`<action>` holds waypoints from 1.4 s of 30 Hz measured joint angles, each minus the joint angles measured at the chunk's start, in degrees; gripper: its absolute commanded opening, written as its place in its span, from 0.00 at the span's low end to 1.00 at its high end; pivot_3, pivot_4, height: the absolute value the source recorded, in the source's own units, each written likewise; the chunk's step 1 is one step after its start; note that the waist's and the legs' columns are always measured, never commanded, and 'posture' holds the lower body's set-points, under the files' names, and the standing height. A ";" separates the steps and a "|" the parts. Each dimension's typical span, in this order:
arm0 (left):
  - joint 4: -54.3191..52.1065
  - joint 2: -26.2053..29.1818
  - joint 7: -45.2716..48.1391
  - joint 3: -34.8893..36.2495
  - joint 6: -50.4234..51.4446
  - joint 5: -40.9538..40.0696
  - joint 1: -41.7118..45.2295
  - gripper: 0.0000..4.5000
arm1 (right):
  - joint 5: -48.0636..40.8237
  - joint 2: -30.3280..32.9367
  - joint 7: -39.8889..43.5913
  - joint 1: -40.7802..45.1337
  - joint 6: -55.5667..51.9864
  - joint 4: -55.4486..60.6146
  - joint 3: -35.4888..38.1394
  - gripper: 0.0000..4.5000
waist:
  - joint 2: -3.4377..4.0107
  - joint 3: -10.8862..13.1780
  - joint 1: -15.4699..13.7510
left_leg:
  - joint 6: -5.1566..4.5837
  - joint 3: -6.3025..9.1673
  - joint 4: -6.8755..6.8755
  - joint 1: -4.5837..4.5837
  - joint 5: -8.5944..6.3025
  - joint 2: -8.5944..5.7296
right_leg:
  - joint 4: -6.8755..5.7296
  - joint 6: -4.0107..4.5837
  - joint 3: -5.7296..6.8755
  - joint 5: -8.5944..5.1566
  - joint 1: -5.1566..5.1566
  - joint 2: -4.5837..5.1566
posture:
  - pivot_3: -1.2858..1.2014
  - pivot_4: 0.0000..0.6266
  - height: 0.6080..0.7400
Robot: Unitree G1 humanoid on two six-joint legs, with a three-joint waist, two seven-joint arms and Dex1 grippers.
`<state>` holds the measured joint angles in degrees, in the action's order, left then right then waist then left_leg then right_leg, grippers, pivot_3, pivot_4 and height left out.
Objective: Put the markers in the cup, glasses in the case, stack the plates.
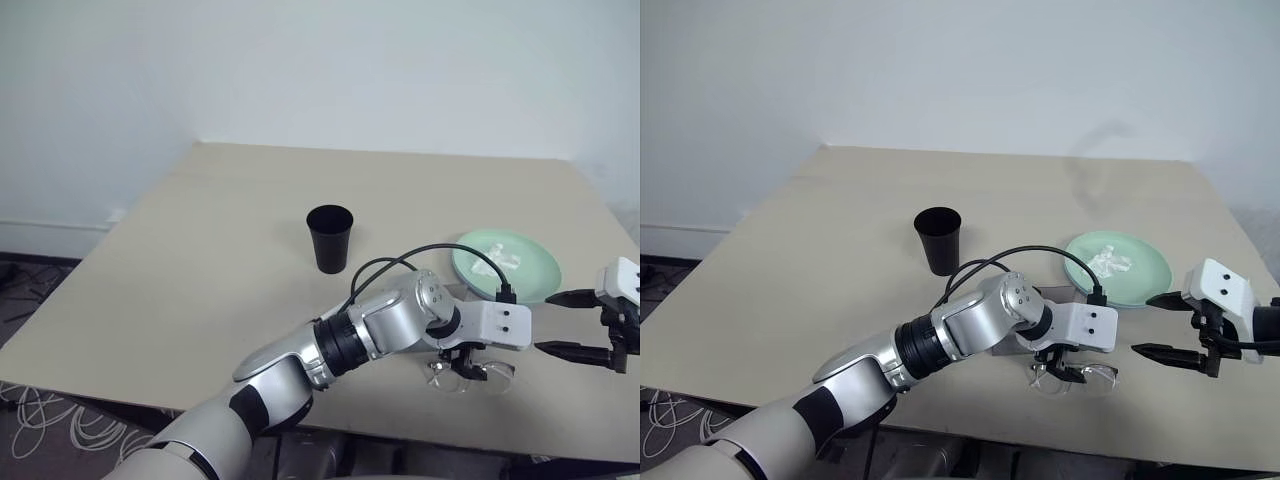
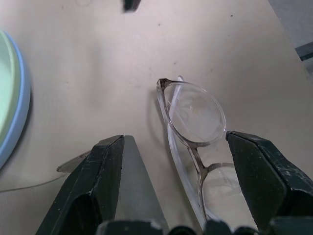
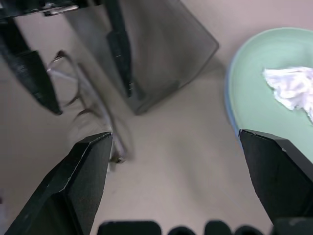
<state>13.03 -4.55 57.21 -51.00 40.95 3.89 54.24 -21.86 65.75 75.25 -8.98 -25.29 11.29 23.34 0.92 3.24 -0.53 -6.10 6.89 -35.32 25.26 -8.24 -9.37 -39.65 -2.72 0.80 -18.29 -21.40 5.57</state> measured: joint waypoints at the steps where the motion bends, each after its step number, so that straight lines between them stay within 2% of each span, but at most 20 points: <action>1: 0.00 0.00 0.01 -0.34 0.06 0.06 -0.07 0.78 | 0.02 0.01 0.01 0.05 0.34 -0.01 0.15 1.00 | 0.00 0.00 0.00 | 0.00 0.00 0.00 0.00 0.00 0.00 | 0.00 0.00 0.00 0.00 0.00 0.00 | 0.52 0.00 0.86; 4: 0.00 0.00 0.02 -1.32 0.17 0.28 -0.63 0.78 | 0.03 0.01 0.00 0.38 0.65 -0.05 0.17 1.00 | 0.00 0.00 -0.01 | 0.00 -0.01 0.00 0.00 0.00 -0.01 | 0.00 0.00 0.02 0.00 0.00 0.05 | 0.52 0.00 0.86; 6: 0.00 0.00 0.02 -2.10 0.20 0.52 -0.99 0.69 | 0.04 0.00 -0.08 0.64 0.85 -0.06 0.17 1.00 | 0.00 0.00 -0.01 | 0.00 -0.02 0.00 0.01 0.00 -0.02 | 0.00 0.00 0.02 0.00 0.00 0.06 | 0.52 0.00 0.86; 15: 0.45 0.00 0.02 -2.56 -0.40 2.21 -1.48 0.02 | 0.07 0.00 -0.55 0.87 0.89 0.07 0.28 1.00 | 0.00 0.00 -0.01 | 0.00 -0.02 0.02 0.03 0.00 -0.15 | 0.00 -0.01 0.04 -0.01 0.00 0.20 | 0.52 0.00 0.86; 42: 0.48 -0.02 1.68 -2.53 -1.56 3.31 -1.67 0.01 | 0.09 -0.01 -2.65 0.90 1.55 0.48 0.68 1.00 | 0.00 0.00 -0.01 | 0.00 -0.02 0.02 0.03 0.00 -0.16 | 0.00 -0.02 0.05 -0.01 0.00 0.21 | 0.52 0.00 0.86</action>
<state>13.51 -4.57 58.90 -53.53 39.38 7.20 52.58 -21.77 65.74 72.59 -8.08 -23.74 11.76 24.03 0.92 3.24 -0.53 -6.10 6.87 -35.31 25.29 -8.24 -9.53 -39.65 -2.74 0.86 -18.30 -21.40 5.78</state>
